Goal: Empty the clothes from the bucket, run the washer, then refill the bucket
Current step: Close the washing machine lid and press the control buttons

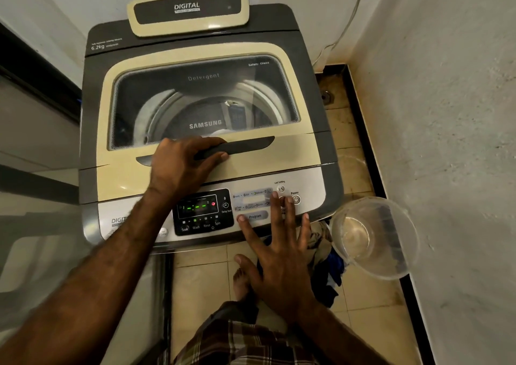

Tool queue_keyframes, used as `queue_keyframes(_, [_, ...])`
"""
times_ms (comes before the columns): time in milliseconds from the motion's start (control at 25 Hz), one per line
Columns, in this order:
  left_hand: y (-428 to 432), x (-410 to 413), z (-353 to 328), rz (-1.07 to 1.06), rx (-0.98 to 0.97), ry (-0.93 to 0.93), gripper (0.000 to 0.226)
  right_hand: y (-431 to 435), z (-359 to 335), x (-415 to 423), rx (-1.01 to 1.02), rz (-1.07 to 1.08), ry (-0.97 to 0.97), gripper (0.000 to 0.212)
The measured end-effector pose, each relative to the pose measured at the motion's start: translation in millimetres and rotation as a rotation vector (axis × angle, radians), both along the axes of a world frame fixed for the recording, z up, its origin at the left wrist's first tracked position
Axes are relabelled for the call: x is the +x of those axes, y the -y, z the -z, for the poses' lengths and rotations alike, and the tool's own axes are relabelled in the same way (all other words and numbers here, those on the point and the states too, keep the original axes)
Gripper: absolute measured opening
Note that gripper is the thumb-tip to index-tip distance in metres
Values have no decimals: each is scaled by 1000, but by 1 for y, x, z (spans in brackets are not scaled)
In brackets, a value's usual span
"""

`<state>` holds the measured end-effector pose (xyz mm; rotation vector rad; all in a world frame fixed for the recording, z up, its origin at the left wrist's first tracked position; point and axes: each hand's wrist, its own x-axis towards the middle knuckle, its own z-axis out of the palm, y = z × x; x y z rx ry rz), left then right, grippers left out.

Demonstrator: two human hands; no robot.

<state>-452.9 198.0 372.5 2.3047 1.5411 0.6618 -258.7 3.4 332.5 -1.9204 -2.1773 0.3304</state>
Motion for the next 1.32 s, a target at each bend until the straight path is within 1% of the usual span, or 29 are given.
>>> queue_keyframes(120, [0,0,0,-6,-19,-18,50,0,-2,-6,85,34,52,59])
queue_keyframes(200, [0,0,0,-13,-25,-14,49,1,-1,-9,125,8,46,57])
queue_keyframes(400, [1,0,0,1,-18,-5,49,-1,5,-7,117,-58,-38,56])
queue_keyframes(520, [0,-1,1,-2,-26,-9,50,-8,11,-3,162,-91,-52,53])
queue_keyframes(720, [2,2,-1,-3,-4,-2,42,-13,12,3,182,-125,-99,48])
queue_keyframes(1040, [3,2,-5,7,28,4,34,-20,10,12,212,-174,-107,42])
queue_keyframes(1200, [1,1,-3,15,32,-8,35,-20,10,11,222,-174,-132,41])
queue_keyframes(1320, [0,0,-1,26,26,-9,39,-19,12,11,245,-184,-128,41])
